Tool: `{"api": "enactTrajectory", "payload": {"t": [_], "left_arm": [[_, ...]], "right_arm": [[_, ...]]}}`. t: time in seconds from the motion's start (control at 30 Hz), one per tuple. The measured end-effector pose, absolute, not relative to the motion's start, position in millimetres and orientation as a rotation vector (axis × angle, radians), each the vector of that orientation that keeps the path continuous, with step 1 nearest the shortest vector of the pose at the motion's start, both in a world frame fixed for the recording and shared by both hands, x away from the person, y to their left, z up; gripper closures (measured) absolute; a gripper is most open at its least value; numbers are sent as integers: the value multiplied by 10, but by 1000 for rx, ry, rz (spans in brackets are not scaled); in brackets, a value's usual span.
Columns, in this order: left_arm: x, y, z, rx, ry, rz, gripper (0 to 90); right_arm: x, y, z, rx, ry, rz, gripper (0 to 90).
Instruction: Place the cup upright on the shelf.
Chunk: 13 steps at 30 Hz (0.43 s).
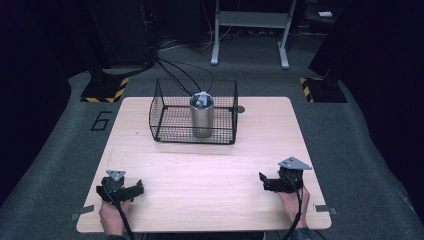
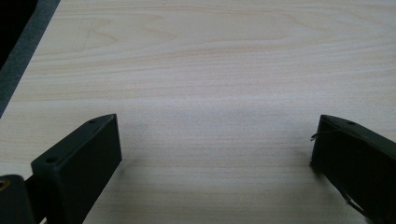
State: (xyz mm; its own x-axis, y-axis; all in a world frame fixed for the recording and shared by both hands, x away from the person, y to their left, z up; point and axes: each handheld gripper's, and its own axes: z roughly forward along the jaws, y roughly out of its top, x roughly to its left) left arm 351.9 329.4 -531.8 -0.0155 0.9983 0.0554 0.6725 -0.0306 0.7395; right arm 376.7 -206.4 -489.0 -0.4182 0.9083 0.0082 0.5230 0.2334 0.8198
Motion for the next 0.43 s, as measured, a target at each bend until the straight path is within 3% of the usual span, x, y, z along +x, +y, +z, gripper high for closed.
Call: {"api": "enactTrajectory", "payload": {"t": [0.43], "left_arm": [[3521, 3292, -5319, 1755, 1733, 824, 13]], "right_arm": [[3795, -2297, -5265, 1404, 2066, 947, 0]]}}
